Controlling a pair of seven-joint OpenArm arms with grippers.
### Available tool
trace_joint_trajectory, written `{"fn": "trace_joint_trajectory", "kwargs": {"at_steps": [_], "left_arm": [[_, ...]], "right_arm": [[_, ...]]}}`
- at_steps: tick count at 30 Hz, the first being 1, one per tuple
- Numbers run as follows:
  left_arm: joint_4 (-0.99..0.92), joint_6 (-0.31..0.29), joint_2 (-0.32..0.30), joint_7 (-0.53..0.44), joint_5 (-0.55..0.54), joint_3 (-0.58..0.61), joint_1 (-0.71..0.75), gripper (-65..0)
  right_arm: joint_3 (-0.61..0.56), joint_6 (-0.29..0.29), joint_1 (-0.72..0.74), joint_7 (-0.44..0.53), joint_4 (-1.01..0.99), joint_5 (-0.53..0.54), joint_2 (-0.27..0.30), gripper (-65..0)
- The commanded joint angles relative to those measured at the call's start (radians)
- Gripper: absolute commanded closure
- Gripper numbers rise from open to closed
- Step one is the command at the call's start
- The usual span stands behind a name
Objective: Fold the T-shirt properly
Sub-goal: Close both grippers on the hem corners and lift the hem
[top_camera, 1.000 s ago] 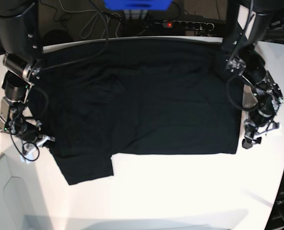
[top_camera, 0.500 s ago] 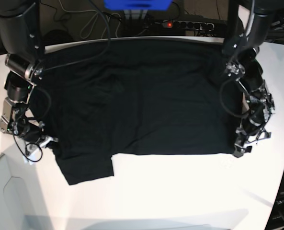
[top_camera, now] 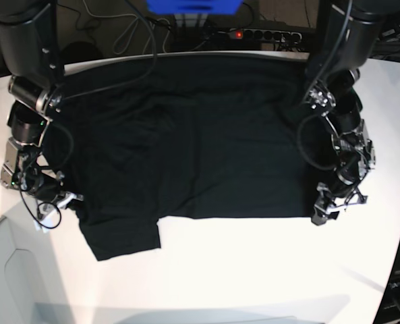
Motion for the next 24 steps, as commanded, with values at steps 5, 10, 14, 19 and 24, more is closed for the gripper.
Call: {"fn": "trace_joint_trajectory", "kwargs": {"at_steps": [5, 10, 14, 19, 24], "left_arm": [[-0.002, 0.045, -0.003, 0.061, 0.047, 0.004, 0.012, -11.3], [0.001, 0.045, -0.004, 0.062, 0.043, 0.006, 0.041, 0.0], [0.013, 0.035, -0.004, 0.062, 0.043, 0.006, 0.061, -0.1], [0.257, 0.037, 0.017, 0.064, 0.042, 0.004, 0.158, -0.1], [0.533, 0.040, 0.068, 0.075, 0.042, 0.007, 0.253, -0.1]], "right_arm": [[-0.009, -0.002, -0.006, -0.079, -0.007, -0.076, -0.002, 0.0], [-0.009, -0.002, -0.008, -0.079, -0.007, -0.076, -0.002, 0.0], [-0.009, -0.002, -0.008, -0.079, -0.007, -0.076, -0.002, 0.0], [-0.009, -0.002, -0.006, -0.079, -0.006, -0.076, 0.008, 0.0], [-0.004, -0.002, -0.002, -0.079, -0.006, -0.074, 0.024, 0.0]]}}
